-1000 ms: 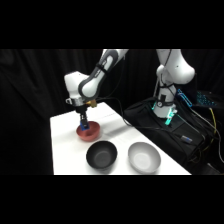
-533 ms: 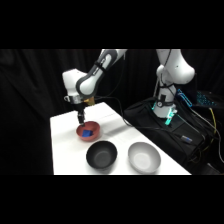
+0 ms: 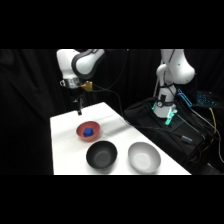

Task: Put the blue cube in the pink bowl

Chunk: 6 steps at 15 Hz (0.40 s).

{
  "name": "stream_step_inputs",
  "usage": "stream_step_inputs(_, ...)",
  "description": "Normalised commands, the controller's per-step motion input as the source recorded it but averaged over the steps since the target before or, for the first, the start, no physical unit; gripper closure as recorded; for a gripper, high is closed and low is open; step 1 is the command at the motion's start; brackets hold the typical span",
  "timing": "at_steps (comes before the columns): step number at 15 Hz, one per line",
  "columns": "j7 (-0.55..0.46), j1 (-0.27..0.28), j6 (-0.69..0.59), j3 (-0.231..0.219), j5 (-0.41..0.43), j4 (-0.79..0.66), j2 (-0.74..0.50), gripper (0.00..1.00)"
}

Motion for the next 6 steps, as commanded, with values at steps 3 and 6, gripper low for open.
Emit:
stream_step_inputs(3, 0.2, 0.108, -0.35, -0.084, -0.179, 0.14, -0.24, 0.0)
stream_step_inputs(6, 0.16, 0.088, -0.3, -0.089, -0.166, 0.23, -0.1, 0.0)
